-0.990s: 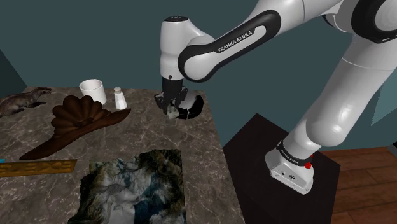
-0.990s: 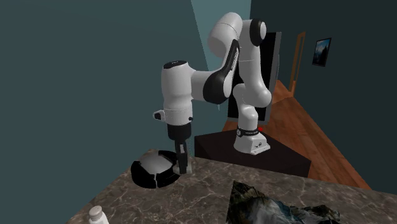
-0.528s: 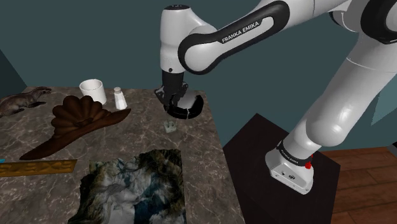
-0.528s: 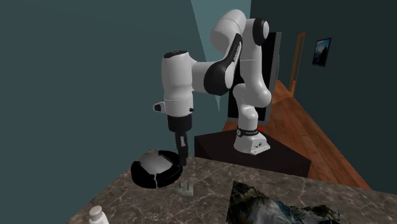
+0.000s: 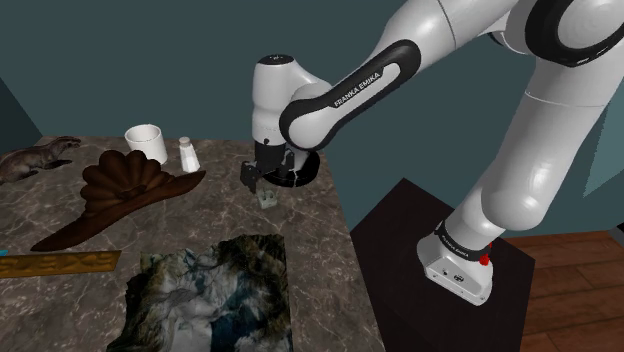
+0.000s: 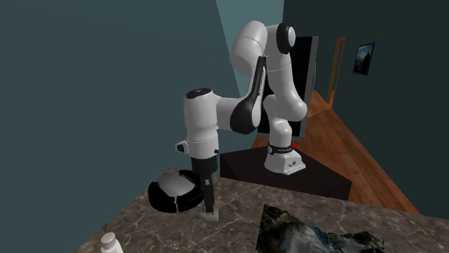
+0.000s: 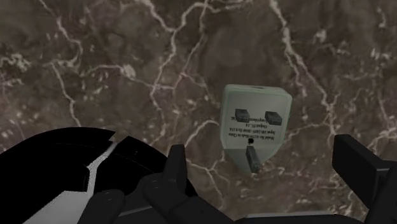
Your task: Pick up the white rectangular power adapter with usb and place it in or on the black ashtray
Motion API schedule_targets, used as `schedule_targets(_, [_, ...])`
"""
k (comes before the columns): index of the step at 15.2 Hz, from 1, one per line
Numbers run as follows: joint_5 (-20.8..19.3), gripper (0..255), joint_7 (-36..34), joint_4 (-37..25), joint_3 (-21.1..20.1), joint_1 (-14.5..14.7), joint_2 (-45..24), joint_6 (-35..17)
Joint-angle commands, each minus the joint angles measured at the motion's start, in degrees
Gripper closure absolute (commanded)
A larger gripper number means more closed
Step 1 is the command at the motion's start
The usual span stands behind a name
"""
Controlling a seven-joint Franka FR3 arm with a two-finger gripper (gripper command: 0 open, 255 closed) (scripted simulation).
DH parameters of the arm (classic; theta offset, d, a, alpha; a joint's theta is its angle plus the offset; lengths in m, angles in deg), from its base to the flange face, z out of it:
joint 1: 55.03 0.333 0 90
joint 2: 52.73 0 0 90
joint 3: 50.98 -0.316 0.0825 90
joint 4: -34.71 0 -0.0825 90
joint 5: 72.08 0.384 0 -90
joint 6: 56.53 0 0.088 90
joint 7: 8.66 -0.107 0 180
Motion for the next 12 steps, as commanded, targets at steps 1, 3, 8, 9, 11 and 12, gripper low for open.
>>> schedule_targets(1, [-0.95,0,-0.78,0.01,0.34,0.45,-1.54,-1.45])
schedule_targets(3, [-1.78,0,-1.35,0.22,0.72,0.80,-2.75,-2.76])
schedule_targets(8, [-3.30,0,-2.40,0.47,1.49,1.52,-4.98,-5.04])
schedule_targets(9, [-3.30,0,-2.40,0.47,1.50,1.52,-4.98,-5.04])
schedule_targets(11, [-3.30,0,-2.40,0.47,1.50,1.52,-4.98,-5.04])
schedule_targets(12, [-3.30,0,-2.40,0.47,1.50,1.52,-4.98,-5.04])
